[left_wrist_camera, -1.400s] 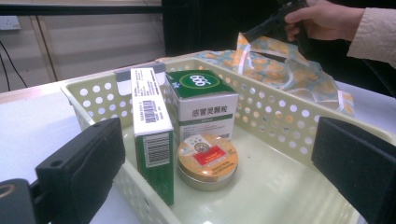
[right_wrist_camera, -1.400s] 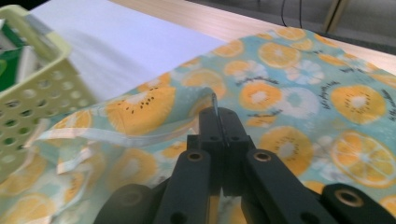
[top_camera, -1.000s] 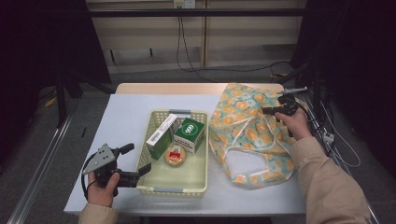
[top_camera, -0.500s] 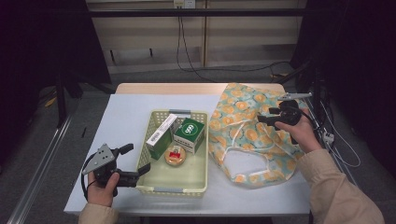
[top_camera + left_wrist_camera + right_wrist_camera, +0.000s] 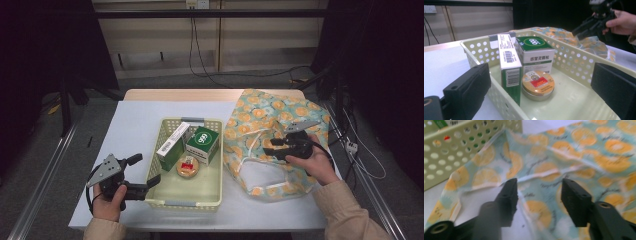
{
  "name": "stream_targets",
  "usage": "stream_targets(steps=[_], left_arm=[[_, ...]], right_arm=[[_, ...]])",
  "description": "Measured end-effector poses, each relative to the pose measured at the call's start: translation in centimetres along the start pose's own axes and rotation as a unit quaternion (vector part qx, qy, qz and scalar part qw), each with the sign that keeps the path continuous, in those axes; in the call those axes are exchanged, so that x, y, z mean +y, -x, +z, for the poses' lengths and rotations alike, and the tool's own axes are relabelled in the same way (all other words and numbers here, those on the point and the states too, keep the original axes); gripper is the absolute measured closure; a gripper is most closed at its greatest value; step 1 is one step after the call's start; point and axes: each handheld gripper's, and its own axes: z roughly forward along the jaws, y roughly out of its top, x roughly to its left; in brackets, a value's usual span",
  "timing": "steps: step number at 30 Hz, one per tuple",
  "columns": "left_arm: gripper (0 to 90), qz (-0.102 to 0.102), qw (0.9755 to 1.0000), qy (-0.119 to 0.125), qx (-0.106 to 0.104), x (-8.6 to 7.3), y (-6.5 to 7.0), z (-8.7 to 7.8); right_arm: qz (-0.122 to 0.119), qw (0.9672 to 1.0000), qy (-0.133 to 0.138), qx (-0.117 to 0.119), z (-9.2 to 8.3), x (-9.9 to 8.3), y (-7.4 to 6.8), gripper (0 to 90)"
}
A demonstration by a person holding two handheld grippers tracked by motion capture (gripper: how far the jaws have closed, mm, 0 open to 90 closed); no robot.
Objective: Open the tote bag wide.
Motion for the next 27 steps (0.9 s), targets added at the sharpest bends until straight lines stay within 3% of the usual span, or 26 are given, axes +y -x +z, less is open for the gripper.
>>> stream_targets(steps=[2,5,7,12,23,27], left_arm=[[2.4,0.000,1.0000,0.001,0.000,0.0,-0.1,-0.1],[2.4,-0.002,1.0000,0.006,0.002,0.1,-0.3,-0.3],[2.4,-0.003,0.9999,0.011,0.004,0.1,-0.4,-0.4],[2.4,-0.009,0.9998,0.015,0.006,0.0,-0.8,-0.5],[2.4,-0.009,0.9998,0.016,0.005,0.0,-0.8,-0.5],[2.4,-0.009,0.9998,0.015,0.003,0.0,-0.7,-0.4]], right_arm=[[-0.007,1.0000,0.005,0.004,0.5,-0.9,-0.1,60.3],[-0.018,0.9997,-0.017,-0.008,1.1,-1.6,-0.1,60.8],[-0.008,0.9999,-0.006,-0.001,1.0,-1.8,0.0,61.6],[-0.007,0.9998,-0.016,-0.004,1.0,-2.3,0.2,61.6],[-0.014,0.9992,-0.028,-0.024,0.3,-3.2,1.3,66.7],[-0.034,0.9983,-0.046,-0.013,0.7,-3.8,1.2,66.9]])
